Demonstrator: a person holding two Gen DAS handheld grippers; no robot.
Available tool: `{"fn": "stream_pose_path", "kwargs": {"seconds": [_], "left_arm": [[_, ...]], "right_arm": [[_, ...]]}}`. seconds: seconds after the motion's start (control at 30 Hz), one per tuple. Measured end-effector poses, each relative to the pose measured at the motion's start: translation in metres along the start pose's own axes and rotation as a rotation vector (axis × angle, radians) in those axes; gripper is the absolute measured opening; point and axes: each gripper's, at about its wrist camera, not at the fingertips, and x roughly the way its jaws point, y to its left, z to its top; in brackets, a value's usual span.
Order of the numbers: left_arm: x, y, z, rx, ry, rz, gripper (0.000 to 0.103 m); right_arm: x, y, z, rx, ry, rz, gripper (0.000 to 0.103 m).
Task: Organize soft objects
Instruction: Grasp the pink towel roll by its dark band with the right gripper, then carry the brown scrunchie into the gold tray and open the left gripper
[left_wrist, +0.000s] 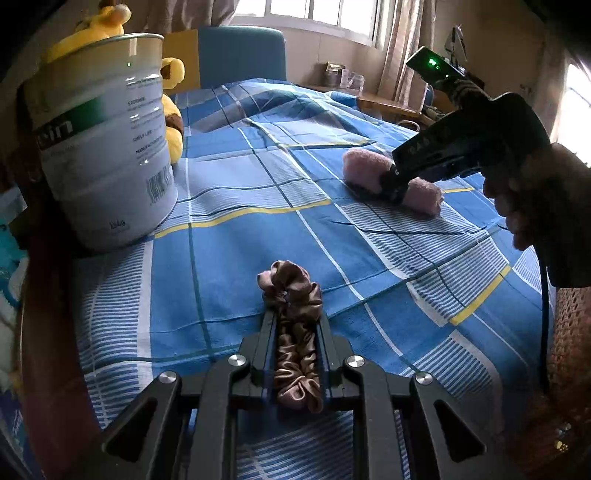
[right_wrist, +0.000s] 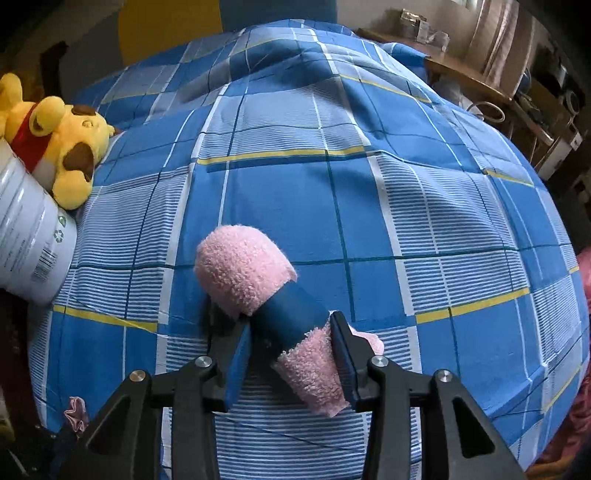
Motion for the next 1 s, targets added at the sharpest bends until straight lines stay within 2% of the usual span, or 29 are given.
{"fn": "stream_pose_path", "kwargs": {"seconds": [0.2, 0.43, 0.73, 1.0], "left_arm": [[0.0, -0.003, 0.001, 0.014, 0.003, 0.019, 0.021], [-0.007, 0.0, 0.008, -0.013, 0.057, 0.019, 0.018], [-0.051, -0.001, 0.025, -0.024, -0.03, 0.022, 0.018], [-0.079, 0.004, 0.033, -0.055, -0.074, 0.028, 0.018]], "right_arm": [[0.002, 0.009, -0.001, -0.039, -0.008, -0.031, 0.046], [0.011, 0.015, -0.002, -0.102, 0.007, -0.08, 0.052], [0.011, 0.022, -0.005, -0.144, -0.01, -0.124, 0.051], [0.008, 0.032, -0.011, -0.169, -0.022, -0.144, 0.051]]}}
